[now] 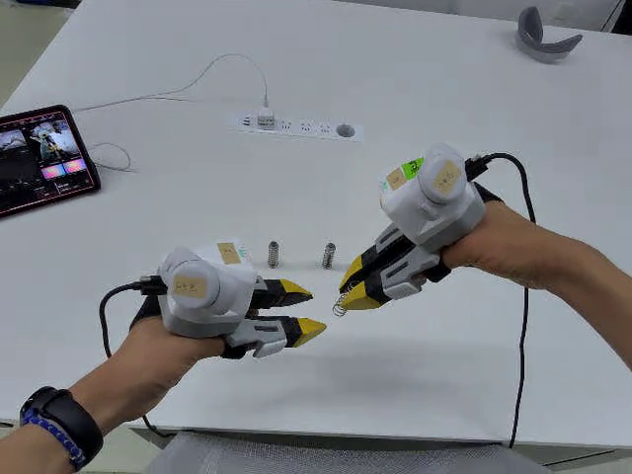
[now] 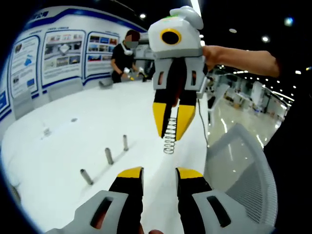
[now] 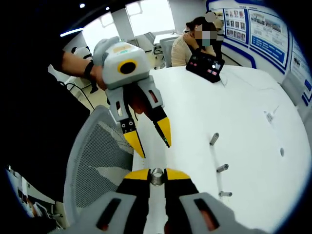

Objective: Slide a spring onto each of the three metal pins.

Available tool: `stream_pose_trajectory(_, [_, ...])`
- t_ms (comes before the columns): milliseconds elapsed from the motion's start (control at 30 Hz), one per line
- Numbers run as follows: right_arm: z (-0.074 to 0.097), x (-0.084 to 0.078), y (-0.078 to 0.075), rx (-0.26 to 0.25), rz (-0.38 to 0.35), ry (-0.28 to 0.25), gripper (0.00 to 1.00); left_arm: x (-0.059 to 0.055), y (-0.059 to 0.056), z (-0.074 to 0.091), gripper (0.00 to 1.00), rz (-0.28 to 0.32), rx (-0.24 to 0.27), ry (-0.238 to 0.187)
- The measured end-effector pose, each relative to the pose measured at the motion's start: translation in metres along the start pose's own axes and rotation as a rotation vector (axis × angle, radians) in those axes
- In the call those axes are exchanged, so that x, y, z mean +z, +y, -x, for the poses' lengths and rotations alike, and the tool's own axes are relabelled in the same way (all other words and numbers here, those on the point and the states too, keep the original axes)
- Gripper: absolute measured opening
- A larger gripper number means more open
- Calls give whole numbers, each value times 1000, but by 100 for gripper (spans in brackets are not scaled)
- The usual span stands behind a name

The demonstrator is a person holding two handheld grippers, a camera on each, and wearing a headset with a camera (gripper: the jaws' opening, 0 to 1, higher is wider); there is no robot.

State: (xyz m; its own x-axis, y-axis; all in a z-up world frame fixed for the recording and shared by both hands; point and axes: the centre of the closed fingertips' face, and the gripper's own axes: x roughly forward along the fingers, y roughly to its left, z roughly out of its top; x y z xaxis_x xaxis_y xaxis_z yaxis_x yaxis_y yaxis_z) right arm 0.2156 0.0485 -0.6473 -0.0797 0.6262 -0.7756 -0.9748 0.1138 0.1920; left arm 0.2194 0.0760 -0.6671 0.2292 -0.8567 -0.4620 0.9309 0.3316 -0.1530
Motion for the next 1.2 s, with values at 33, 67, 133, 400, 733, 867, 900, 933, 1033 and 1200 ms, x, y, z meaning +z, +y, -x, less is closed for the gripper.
stream_pose_trajectory(33, [1, -2, -1, -6, 1, 4, 12, -1, 2, 1, 27, 6, 6, -1])
stream_pose_trajectory(67, [2, -4, -2, -11, -2, 6, 12, -2, 4, 3, 28, 16, 19, -3])
stream_pose_trajectory(133, [4, -8, -3, -17, -10, 9, 12, -3, 7, 5, 30, 26, 34, -5])
stream_pose_trajectory(400, [9, -23, -10, -45, -43, 25, 12, -11, 20, 12, 33, 62, 88, -4])
stream_pose_trajectory(733, [13, -30, -12, -67, -61, 40, 12, -22, 32, 21, 40, 98, 152, 7])
stream_pose_trajectory(867, [15, -34, -16, -75, -67, 44, 12, -26, 37, 26, 42, 111, 169, 10])
stream_pose_trajectory(900, [15, -36, -17, -78, -70, 48, 12, -27, 38, 27, 42, 114, 175, 13])
stream_pose_trajectory(933, [16, -38, -18, -81, -71, 53, 12, -28, 38, 28, 43, 117, 179, 14])
stream_pose_trajectory(1033, [17, -42, -22, -91, -68, 65, 12, -32, 42, 32, 44, 131, 195, 16])
stream_pose_trajectory(1200, [18, -50, -27, -96, -78, 86, 12, -40, 44, 36, 45, 152, 208, 22])
